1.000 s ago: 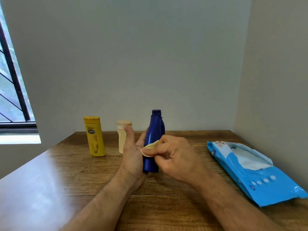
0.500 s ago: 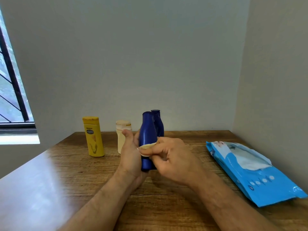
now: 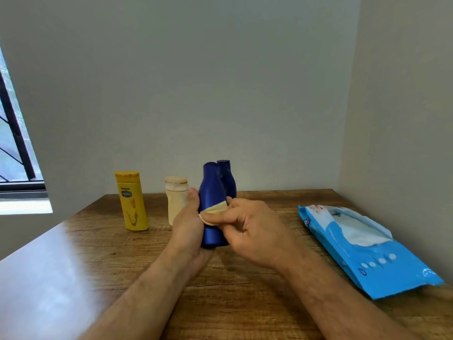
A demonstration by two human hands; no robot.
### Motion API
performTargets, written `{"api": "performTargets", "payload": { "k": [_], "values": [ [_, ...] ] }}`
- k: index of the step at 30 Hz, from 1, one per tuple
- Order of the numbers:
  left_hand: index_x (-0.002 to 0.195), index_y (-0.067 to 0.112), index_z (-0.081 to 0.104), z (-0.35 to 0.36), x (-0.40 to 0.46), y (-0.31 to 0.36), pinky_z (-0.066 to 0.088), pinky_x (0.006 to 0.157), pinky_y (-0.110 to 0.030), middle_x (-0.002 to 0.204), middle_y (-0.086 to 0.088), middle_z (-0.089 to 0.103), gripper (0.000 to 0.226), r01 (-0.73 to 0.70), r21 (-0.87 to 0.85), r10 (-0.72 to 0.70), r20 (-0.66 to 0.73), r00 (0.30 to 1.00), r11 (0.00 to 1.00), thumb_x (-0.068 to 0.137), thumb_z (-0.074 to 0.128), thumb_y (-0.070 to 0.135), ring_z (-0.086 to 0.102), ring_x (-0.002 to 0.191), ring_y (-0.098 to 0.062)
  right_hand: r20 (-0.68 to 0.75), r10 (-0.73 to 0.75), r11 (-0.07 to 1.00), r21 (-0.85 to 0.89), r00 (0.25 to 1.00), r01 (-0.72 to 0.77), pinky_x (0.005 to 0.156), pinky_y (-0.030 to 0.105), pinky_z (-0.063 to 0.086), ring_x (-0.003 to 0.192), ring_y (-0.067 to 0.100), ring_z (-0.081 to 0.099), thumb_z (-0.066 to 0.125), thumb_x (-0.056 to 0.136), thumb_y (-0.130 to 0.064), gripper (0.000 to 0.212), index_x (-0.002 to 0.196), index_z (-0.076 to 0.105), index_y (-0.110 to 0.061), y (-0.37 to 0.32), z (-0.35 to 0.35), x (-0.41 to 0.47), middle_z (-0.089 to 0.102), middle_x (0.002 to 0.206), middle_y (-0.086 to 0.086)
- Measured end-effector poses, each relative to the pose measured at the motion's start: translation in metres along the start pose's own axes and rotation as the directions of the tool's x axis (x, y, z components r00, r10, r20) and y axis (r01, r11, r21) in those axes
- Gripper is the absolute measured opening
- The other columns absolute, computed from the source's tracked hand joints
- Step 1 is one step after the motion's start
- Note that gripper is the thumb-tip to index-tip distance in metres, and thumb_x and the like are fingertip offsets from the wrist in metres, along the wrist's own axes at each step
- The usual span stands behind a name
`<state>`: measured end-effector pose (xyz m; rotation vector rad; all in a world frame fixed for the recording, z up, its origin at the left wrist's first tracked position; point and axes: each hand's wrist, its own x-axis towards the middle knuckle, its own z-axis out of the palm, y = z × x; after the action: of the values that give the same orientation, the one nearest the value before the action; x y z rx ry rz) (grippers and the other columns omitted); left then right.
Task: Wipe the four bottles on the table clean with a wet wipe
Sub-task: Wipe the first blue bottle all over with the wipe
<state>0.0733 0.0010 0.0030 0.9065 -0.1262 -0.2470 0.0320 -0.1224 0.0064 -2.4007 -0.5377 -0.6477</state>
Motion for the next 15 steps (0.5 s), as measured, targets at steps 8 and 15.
{"api": "performTargets", "payload": {
  "k": [8,15],
  "values": [
    [0.114,0.01,0.065,0.004,0.001,-0.003,0.054,0.095,-0.048,0.104,-0.017,0.076,0.051,-0.033,0.054,0.034,-0.022,0.999,0.998,0.101,0.04,0.052,0.072,0.099,-0.029,-0.212,0.034,0.999,-0.018,0.977,-0.039,0.07,0.014,0.046,0.078,0.003,0.055,0.055,0.098,-0.028,0.03,0.12,0.065,-0.045,0.01,-0.003,0.002,0.057,0.087,-0.012],
    [0.117,0.008,0.062,0.003,0.002,0.002,0.056,0.09,-0.048,0.111,-0.022,0.073,0.052,-0.087,-0.01,0.086,-0.054,0.995,0.996,0.101,0.036,0.05,0.071,0.099,-0.031,-0.074,0.062,0.997,0.046,0.995,-0.059,0.078,0.016,0.052,0.083,-0.001,0.059,0.062,0.092,-0.02,0.03,0.114,0.07,-0.04,0.006,-0.001,0.002,0.063,0.09,-0.017]
  ]
}}
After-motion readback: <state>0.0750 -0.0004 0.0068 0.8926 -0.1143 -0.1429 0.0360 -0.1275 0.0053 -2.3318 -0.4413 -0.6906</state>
